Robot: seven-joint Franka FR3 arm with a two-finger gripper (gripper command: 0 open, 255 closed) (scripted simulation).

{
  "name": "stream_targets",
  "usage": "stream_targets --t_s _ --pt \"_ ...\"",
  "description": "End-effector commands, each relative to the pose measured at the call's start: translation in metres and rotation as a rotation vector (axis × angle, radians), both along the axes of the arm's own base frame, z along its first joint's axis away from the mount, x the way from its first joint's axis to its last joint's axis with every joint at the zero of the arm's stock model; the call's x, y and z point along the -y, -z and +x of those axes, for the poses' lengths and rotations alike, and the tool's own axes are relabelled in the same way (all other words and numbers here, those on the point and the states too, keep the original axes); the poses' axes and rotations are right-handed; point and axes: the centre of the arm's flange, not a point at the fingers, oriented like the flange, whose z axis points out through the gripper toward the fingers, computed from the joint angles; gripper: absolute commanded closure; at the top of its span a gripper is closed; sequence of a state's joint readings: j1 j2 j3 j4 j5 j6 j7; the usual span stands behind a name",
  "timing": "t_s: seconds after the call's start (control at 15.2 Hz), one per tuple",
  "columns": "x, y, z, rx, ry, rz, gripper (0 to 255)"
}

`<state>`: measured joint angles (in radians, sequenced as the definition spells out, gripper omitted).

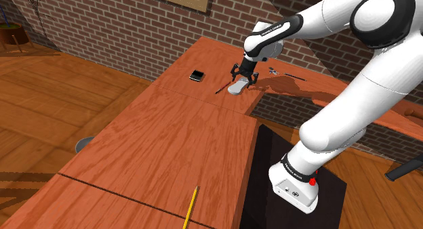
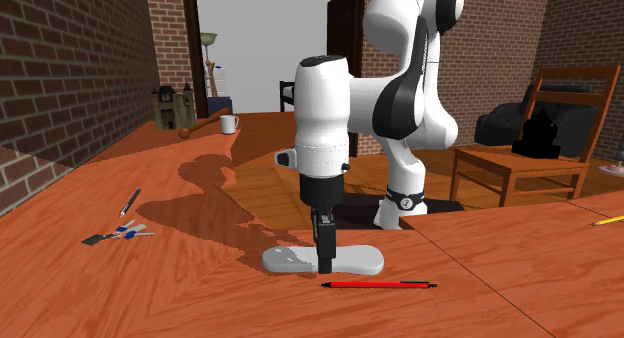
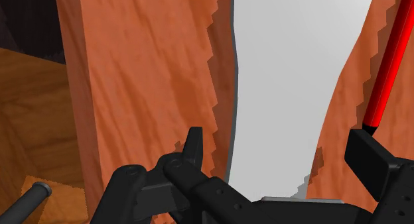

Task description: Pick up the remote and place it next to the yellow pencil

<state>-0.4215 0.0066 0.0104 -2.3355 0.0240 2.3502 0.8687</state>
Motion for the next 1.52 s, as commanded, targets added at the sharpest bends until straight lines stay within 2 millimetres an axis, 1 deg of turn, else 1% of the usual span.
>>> stream_targets --t_s 0.0,0.07,0.13,0.73,1.45 --pt "0.000 0.000 0.000 0.000 0.000 0.000 0" --pt "0.000 0.000 0.000 0.000 0.000 0.000 0" --pt "0.000 0.000 0.000 0.000 0.000 0.000 255" --pt "0.000 0.000 0.000 0.000 0.000 0.000 255" --pt "0.000 -0.058 0.000 0.000 0.000 0.000 255"
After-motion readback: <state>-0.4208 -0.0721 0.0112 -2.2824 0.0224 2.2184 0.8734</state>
